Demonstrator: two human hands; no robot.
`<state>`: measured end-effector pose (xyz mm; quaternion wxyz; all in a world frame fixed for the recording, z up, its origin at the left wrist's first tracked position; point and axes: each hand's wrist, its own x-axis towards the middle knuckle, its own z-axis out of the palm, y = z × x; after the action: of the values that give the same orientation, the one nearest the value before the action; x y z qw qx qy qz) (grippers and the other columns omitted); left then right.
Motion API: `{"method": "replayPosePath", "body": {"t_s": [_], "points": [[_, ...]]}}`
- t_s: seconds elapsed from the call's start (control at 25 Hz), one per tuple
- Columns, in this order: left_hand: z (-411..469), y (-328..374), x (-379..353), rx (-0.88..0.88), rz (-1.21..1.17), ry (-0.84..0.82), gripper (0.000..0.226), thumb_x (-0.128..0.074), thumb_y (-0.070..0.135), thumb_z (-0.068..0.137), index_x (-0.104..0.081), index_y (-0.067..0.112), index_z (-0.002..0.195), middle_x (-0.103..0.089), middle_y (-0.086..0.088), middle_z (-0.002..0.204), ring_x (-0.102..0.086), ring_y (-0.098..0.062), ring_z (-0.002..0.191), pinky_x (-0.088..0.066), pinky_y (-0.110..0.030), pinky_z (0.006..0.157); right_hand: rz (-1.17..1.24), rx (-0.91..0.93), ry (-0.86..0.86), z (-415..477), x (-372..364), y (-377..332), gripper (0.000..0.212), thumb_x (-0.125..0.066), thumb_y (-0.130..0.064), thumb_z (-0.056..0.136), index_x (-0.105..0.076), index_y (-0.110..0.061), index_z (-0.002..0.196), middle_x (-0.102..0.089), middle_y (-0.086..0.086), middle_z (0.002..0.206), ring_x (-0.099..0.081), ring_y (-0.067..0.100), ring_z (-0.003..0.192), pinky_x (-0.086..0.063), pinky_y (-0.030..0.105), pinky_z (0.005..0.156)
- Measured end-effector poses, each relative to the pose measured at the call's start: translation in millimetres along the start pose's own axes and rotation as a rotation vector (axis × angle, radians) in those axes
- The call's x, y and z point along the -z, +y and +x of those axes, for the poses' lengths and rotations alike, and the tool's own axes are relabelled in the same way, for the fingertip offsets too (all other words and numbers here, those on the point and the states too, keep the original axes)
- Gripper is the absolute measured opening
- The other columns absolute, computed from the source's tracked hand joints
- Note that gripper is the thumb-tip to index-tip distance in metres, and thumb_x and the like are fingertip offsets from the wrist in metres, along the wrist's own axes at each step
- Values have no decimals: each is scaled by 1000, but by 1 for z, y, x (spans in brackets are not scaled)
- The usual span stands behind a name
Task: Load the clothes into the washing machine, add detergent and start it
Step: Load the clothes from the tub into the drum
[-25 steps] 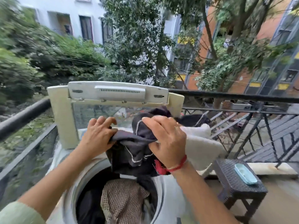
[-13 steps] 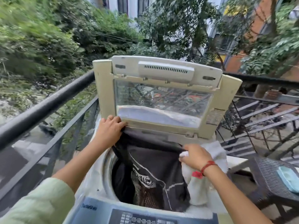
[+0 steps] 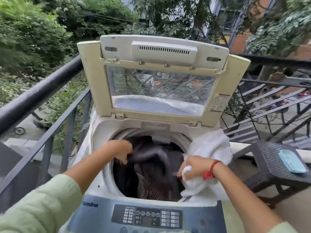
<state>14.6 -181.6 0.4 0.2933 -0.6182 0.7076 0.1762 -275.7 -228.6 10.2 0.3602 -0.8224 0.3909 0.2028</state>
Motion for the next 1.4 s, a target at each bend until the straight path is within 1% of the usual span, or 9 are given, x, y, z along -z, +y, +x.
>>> {"method": "replayPosePath", "body": {"t_s": [0.12,0.24,0.36,0.44,0.6,0.8,1.04,1.28,1.4], "points": [[15,19,-15,-44,-139,-322,55,-72,51,75,-65,6,107,-62,-9,100,-62,-30,97,-51,-30,86,61,-68,129,2,-3,-7,16,-57,-23,83,-70,-16,89,-70,6,95,-64,24,93,-50,31,77],[24,23,-3,-86,-238,29,76,-73,55,71,-45,23,134,-51,1,130,-49,-23,118,-42,-32,93,31,-97,718,-8,25,-14,32,-53,-34,92,-64,-5,87,-68,13,86,-62,30,85,-48,38,75],[20,37,17,-243,-485,422,102,-77,59,60,-23,37,143,-39,5,139,-36,-18,129,-36,-38,105,535,404,886,-34,38,-44,35,-55,-42,90,-59,-17,65,-50,-9,55,-49,8,51,-44,26,50],[16,61,28,-402,-754,475,86,-81,59,53,-39,49,127,-50,19,126,-47,-6,120,-43,-29,100,766,618,852,-46,44,-63,34,-57,-50,85,-59,-25,62,-44,-16,51,-41,-2,45,-35,13,44],[18,73,36,-346,-771,722,36,-70,43,77,-64,21,104,-71,0,102,-64,-23,97,-50,-34,80,457,380,1167,-54,62,-50,59,-59,-66,73,-63,-8,78,-59,11,63,-54,19,59,-48,41,56],[-6,13,48,-282,-370,1011,54,-69,58,68,-51,20,102,-63,9,89,-62,-17,71,-43,-29,55,-64,-10,457,-54,41,-5,78,-82,-30,64,-45,-28,132,-58,2,128,-53,18,113,-45,30,93],[-38,-28,40,-258,-235,993,47,-38,56,82,-59,22,106,-48,0,88,-51,-23,77,-41,-35,66,82,299,931,-38,34,-17,41,-66,-12,83,-53,-23,120,-66,-1,108,-61,17,95,-45,29,77],[-22,-30,3,-147,-433,864,27,-52,29,94,-62,18,117,-61,-6,106,-61,-29,97,-48,-39,78,246,365,814,-19,14,-35,45,-70,-51,74,-59,-11,93,-60,-4,78,-52,8,68,-39,27,63],[-12,-33,0,-131,-422,879,26,-58,15,90,-66,19,115,-67,-4,109,-63,-27,100,-50,-37,78,106,220,504,-11,23,-20,33,-77,-33,71,-63,-14,95,-66,-2,92,-59,14,86,-45,29,77]]}}
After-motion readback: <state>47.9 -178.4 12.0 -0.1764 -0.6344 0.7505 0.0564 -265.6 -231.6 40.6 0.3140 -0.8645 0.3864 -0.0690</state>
